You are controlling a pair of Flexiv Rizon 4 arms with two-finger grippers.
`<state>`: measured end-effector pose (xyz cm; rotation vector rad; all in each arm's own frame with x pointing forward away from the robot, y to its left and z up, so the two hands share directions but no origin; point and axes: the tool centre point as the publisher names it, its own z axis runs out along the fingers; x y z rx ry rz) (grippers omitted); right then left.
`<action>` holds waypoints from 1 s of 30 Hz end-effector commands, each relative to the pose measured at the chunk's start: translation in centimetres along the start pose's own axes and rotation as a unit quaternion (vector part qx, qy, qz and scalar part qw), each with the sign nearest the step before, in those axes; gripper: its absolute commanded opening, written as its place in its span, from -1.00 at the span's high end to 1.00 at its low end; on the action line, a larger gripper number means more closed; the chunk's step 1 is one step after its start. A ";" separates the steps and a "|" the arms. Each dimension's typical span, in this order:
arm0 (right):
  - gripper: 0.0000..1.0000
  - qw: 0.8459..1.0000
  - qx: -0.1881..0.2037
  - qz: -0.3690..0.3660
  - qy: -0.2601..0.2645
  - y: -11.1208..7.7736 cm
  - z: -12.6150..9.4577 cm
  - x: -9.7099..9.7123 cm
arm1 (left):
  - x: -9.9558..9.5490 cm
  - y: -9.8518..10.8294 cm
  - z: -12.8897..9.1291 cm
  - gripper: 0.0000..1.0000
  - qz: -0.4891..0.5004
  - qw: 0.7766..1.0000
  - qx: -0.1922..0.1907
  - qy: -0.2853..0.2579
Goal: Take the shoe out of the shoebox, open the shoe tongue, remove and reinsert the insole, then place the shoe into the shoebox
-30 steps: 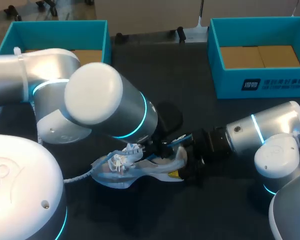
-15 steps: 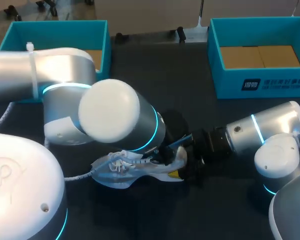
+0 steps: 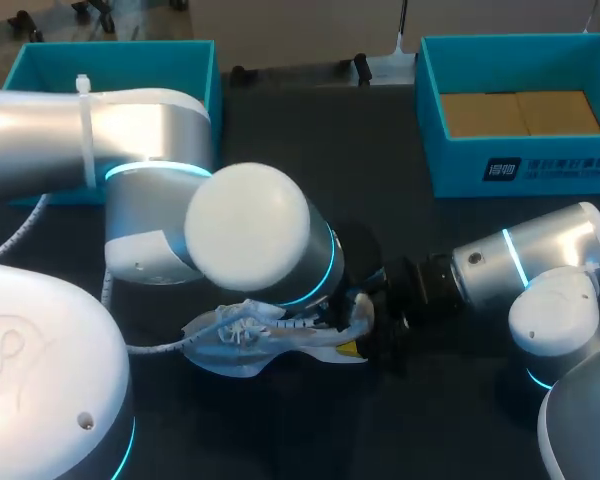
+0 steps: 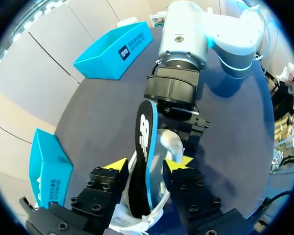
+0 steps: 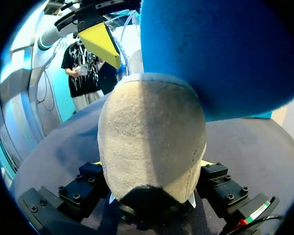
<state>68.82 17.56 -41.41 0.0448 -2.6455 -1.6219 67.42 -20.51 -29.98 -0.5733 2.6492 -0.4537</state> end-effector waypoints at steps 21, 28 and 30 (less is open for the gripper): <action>1.00 1.000 0.003 0.000 0.000 0.2 0.1 0.1 | 0.2 0.7 1.7 0.11 -0.009 0.999 -0.029 -0.016; 1.00 1.000 0.003 0.000 0.000 0.2 0.1 0.1 | 0.4 0.6 2.7 0.15 -0.006 0.999 -0.040 -0.024; 1.00 1.000 0.003 0.000 0.000 0.2 0.1 0.1 | 0.5 0.7 2.9 0.15 -0.005 0.999 -0.043 -0.024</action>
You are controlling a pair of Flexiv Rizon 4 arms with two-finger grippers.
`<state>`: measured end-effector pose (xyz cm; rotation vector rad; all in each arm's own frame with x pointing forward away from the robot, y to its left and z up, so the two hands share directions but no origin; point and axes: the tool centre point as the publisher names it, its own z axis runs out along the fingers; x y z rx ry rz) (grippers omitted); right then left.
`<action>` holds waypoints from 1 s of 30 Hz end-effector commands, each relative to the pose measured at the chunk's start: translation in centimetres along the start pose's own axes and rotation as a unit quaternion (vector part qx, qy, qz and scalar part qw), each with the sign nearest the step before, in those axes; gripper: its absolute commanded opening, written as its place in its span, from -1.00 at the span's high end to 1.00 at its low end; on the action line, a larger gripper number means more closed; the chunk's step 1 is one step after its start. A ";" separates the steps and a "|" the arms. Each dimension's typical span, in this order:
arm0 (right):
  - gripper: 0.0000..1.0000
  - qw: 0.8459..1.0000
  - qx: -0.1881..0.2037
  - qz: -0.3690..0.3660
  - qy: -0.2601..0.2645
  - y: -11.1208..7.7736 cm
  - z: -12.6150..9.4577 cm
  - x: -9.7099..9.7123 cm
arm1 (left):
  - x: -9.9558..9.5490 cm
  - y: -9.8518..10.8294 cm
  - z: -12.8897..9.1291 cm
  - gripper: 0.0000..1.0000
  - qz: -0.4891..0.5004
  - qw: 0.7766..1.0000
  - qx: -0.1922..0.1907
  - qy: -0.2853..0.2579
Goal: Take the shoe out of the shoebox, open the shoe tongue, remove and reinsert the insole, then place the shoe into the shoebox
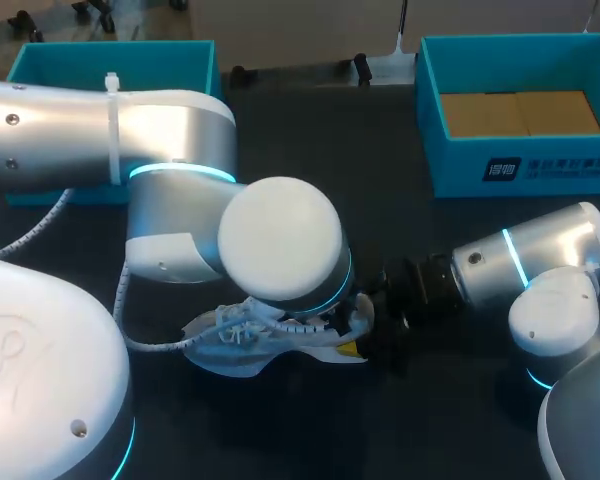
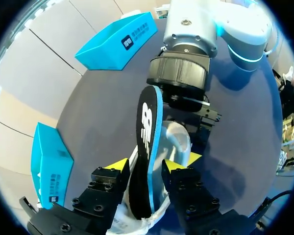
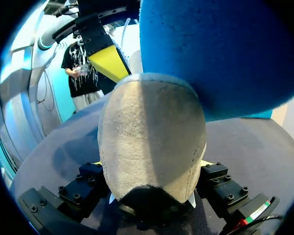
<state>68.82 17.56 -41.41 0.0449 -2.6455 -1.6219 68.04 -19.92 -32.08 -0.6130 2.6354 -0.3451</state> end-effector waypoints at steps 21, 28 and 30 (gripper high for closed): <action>1.00 1.000 0.003 0.000 0.000 0.2 0.1 0.1 | 0.1 -0.8 2.3 0.29 -0.010 1.000 -0.015 -0.007; 1.00 1.000 0.003 0.000 0.000 0.2 0.1 0.1 | 0.0 -0.7 2.5 0.36 -0.012 1.000 -0.009 -0.003; 1.00 1.000 0.003 0.000 0.000 0.2 0.1 0.1 | 0.0 -0.7 2.6 0.49 -0.012 1.000 -0.008 -0.003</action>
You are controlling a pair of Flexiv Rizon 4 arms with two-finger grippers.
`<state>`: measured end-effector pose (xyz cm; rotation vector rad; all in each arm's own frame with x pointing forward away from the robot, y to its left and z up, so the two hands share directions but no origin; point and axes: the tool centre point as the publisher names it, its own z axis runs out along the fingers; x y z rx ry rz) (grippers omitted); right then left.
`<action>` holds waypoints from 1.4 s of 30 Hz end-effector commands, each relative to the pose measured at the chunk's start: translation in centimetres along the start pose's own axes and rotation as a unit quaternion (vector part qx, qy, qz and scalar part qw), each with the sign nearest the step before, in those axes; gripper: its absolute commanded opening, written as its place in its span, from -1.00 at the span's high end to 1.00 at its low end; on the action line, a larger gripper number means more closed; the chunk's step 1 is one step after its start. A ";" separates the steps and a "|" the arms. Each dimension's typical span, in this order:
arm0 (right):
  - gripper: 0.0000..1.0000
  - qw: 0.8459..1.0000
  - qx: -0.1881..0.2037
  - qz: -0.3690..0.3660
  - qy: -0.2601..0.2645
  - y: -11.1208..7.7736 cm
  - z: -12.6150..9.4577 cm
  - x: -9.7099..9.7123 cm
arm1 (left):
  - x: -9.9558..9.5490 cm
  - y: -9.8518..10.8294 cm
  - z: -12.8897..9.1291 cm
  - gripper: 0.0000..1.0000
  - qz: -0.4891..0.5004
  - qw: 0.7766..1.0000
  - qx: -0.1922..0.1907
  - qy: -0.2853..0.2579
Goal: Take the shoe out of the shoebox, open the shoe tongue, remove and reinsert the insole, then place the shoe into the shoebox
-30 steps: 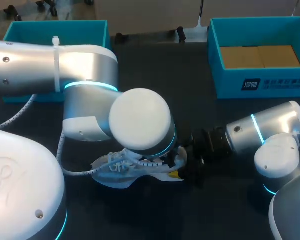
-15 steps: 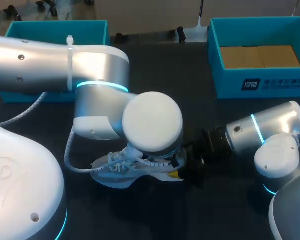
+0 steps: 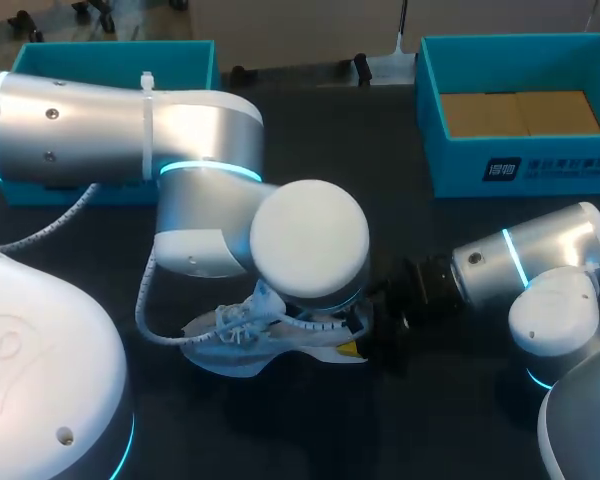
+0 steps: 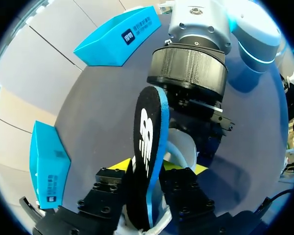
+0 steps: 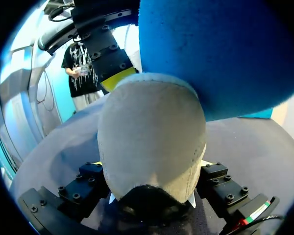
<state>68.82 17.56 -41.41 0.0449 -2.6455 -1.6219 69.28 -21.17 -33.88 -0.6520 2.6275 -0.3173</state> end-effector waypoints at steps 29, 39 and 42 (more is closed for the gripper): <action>1.00 1.000 0.003 0.000 0.000 0.2 0.1 0.1 | -0.7 -0.5 -0.1 1.00 -0.010 0.999 0.036 0.003; 1.00 1.000 0.003 0.000 0.000 0.2 0.1 0.1 | -0.3 -0.1 0.5 1.00 -0.003 1.000 0.027 0.009; 1.00 1.000 0.003 0.000 0.000 0.2 0.1 0.1 | -0.3 -0.1 0.3 1.00 -0.004 0.999 0.031 0.010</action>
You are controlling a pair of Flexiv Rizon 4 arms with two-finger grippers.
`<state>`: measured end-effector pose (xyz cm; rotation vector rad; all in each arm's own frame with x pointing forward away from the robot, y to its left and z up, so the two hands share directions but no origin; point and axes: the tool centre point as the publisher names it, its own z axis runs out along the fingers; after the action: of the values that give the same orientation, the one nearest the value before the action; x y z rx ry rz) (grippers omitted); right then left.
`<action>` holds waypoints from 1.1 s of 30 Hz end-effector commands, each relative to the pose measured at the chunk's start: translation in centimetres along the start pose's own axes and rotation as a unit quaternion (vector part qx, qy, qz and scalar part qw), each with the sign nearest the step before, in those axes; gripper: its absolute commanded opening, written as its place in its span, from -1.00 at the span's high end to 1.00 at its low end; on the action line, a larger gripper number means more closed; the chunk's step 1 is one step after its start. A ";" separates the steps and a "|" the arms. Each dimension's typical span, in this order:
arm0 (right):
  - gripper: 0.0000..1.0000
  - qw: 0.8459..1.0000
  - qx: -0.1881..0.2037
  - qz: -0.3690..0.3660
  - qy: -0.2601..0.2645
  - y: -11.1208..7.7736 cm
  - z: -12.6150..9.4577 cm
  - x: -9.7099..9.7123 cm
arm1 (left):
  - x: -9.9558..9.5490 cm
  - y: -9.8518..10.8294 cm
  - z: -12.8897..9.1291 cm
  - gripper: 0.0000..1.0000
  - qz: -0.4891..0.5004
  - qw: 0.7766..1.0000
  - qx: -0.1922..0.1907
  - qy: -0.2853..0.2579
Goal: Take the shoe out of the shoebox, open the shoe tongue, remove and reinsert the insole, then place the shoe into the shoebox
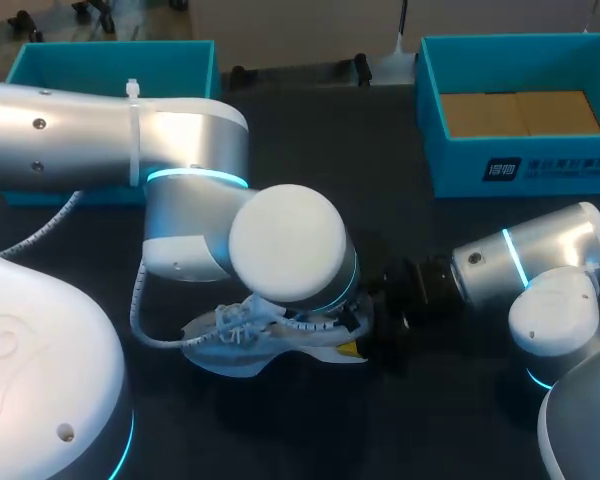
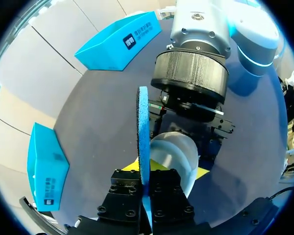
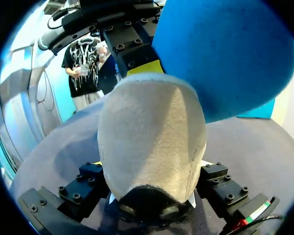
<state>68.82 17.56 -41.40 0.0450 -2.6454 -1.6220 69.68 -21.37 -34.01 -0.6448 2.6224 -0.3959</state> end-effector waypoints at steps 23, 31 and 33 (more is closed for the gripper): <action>1.00 1.000 0.003 0.000 0.000 0.2 0.1 0.1 | -0.2 0.6 -0.8 0.49 0.003 1.000 0.029 0.008; 1.00 1.000 0.003 0.000 0.000 0.2 0.1 0.1 | 0.0 0.2 -0.8 1.00 0.004 1.000 0.023 0.003; 1.00 1.000 0.003 0.000 0.000 0.2 0.1 0.1 | 0.0 0.2 -0.8 1.00 0.004 1.000 0.024 0.003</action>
<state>68.82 17.55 -41.41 0.0448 -2.6455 -1.6219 69.35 -21.01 -33.38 -0.6170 2.6137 -0.4601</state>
